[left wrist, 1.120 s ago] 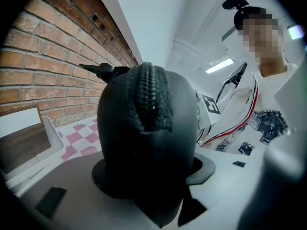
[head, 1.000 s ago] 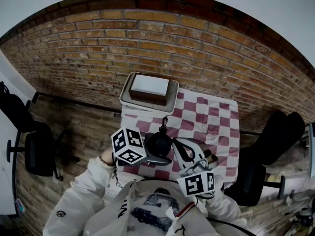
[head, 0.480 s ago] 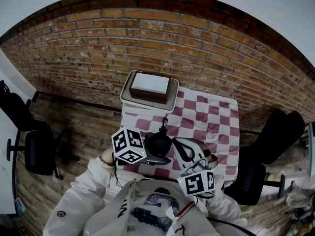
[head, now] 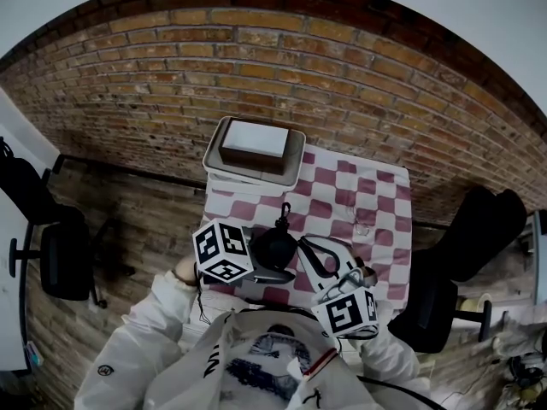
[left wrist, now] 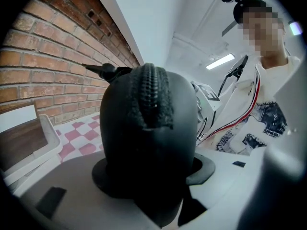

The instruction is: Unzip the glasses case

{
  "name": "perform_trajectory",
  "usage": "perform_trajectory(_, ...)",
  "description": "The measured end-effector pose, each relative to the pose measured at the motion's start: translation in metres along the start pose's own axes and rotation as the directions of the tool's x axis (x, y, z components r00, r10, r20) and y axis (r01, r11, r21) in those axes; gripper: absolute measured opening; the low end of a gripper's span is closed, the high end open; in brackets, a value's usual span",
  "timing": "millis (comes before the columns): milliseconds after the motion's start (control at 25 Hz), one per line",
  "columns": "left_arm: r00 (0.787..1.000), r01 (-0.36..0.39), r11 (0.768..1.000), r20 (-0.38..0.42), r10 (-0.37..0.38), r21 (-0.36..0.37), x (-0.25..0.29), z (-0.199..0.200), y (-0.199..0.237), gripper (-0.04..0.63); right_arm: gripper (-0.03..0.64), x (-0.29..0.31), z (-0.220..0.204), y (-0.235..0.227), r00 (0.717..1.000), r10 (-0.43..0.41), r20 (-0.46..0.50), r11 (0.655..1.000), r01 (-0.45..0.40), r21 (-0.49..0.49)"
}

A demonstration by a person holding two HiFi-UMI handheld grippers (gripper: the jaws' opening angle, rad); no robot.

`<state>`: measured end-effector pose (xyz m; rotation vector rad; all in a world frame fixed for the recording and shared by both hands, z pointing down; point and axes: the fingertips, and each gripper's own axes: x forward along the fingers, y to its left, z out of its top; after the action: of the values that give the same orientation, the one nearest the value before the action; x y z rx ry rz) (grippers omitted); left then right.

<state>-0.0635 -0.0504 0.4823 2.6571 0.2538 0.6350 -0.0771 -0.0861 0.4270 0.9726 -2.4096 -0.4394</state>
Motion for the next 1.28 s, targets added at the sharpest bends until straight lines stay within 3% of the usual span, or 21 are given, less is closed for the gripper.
perform_trajectory(200, 0.999, -0.031, 0.999, 0.025, 0.031, -0.011, 0.006, 0.009, 0.004, 0.255, 0.018, -0.013, -0.006, -0.011, 1.000, 0.016, 0.015, 0.997, -0.017, 0.080)
perform_trajectory(280, 0.999, -0.037, 0.999, 0.035, 0.038, -0.012, 0.007, 0.015, 0.004, 0.255, 0.018, -0.021, -0.005, -0.019, 0.998, 0.032, 0.062, 0.989, -0.040, 0.145)
perform_trajectory(360, 0.998, -0.053, 0.999, 0.024, 0.053, 0.003, 0.011, 0.020, 0.005, 0.255, 0.025, -0.030, -0.001, -0.026, 0.987, 0.055, 0.150, 0.955, -0.096, 0.282)
perform_trajectory(440, 0.998, -0.065, 0.998, 0.020, 0.065, 0.012, 0.016, 0.025, 0.005, 0.255, 0.131, -0.040, -0.005, -0.029, 0.977, 0.097, 0.192, 0.911, -0.165, 0.378)
perform_trajectory(480, 0.997, -0.067, 0.998, 0.024, 0.067, 0.012, 0.020, 0.027, 0.005, 0.255, 0.143, -0.044, -0.006, -0.029, 0.973, 0.112, 0.202, 0.898, -0.186, 0.399)
perform_trajectory(600, 0.996, -0.082, 0.996, 0.021, 0.082, 0.021, 0.031, 0.032, 0.003, 0.255, 0.158, -0.053, -0.007, -0.034, 0.966, 0.118, 0.231, 0.878, -0.210, 0.431)
perform_trajectory(920, 0.994, -0.110, 0.993, -0.006, 0.110, 0.042, 0.069, 0.045, -0.003, 0.255, 0.287, -0.074, -0.012, -0.034, 0.931, 0.153, 0.330, 0.810, -0.310, 0.498)
perform_trajectory(1280, 0.991, -0.126, 0.990, -0.023, 0.128, 0.069, 0.112, 0.058, -0.016, 0.256, 0.296, -0.100, -0.028, -0.046, 0.903, 0.187, 0.386, 0.774, -0.378, 0.508)
